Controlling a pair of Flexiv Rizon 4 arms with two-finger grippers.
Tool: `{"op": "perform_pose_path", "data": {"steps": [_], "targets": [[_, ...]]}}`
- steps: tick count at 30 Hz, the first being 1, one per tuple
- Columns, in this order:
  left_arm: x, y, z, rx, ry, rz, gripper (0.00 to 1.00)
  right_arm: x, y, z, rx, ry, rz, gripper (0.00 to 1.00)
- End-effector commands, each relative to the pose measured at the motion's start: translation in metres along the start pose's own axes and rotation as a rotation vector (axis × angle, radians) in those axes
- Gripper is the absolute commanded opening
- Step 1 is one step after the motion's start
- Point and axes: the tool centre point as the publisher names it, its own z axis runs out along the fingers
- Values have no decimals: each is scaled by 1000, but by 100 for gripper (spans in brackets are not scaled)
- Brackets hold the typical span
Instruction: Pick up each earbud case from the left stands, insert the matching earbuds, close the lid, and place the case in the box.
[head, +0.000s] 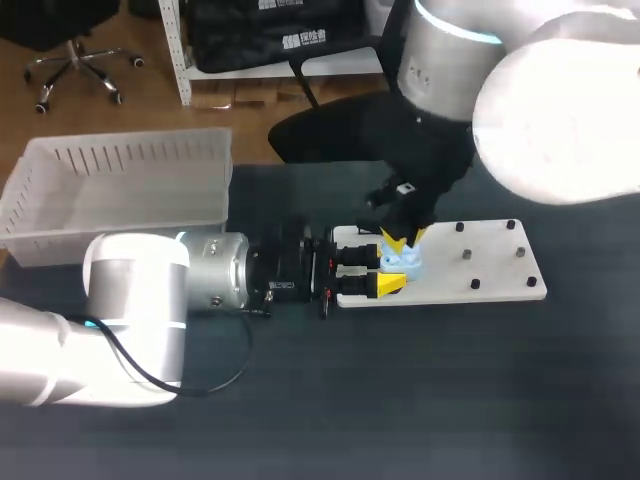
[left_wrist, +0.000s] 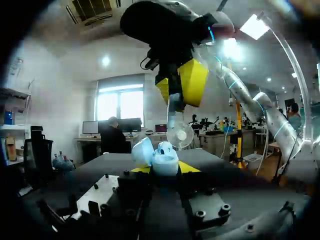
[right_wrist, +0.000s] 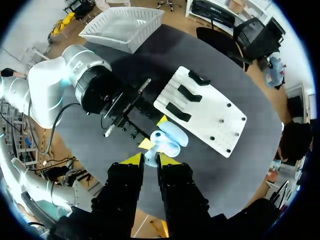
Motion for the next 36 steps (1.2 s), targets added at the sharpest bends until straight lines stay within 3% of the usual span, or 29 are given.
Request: {"op": "perform_pose_path", "data": {"steps": [1, 36], "targets": [[1, -2, 0, -7, -3, 4, 0, 0, 3, 3, 0, -7, -5, 0], [1, -2, 0, -7, -3, 4, 0, -3, -1, 23, -21, 17, 5, 0]]}}
